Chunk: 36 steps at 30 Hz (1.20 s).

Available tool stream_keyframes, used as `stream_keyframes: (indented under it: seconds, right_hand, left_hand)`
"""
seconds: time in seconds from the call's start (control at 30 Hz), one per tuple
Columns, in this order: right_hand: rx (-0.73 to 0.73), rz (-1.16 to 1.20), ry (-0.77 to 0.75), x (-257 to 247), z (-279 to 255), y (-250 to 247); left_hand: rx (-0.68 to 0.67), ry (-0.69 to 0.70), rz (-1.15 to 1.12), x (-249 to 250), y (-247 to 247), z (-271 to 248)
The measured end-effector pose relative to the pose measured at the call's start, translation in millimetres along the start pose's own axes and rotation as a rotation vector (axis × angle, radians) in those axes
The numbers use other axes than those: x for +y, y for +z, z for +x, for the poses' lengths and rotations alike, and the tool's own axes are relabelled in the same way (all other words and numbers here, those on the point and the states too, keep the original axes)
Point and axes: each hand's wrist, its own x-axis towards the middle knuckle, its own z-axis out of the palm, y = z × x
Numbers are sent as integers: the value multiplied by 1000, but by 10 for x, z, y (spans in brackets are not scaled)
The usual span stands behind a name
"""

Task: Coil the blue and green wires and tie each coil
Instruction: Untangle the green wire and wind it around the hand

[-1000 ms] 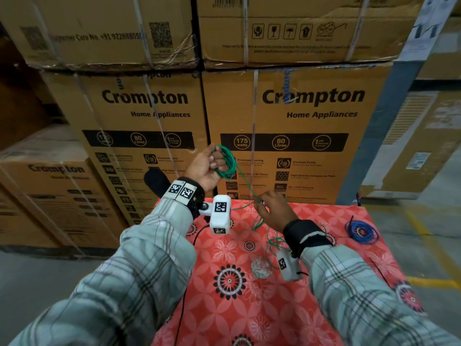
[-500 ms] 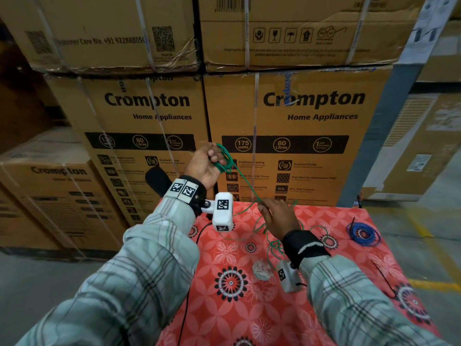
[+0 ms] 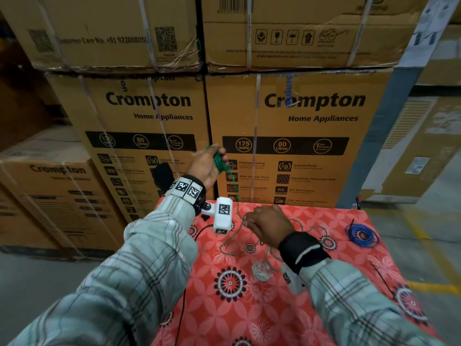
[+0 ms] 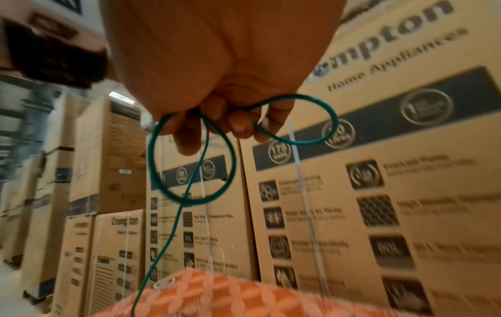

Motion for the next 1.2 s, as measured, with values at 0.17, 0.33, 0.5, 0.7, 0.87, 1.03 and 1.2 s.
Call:
stream_keyframes:
  seconds: [0.17,0.33,0.5,0.7,0.87,1.03,1.2]
  right_hand:
    - [5,-14,-160,-151,179,-457]
    - [133,79,-181,-195,273,-807]
    - [245,91,-93,-102,361,-947]
    - [328,56,24,126,404,-1090]
    - [295,24,59,270,400,-1147]
    - [327,132,-57,292,394,-1053]
    - [259,159,-100,188,373,-1128]
  left_hand:
    - [11,7,124,-96,-48,-2]
    - [-99,-58,352,-231,-80,-165]
    - [-193,-159,485,-360,-72,-276]
    - [-298,-195,631,-399,-78,-387]
    - [-368,-225,613,-402,-149,-407]
    - [-330,-178,635,-439,-186,-359]
    - [-255,-155,584,-397,-149,-346]
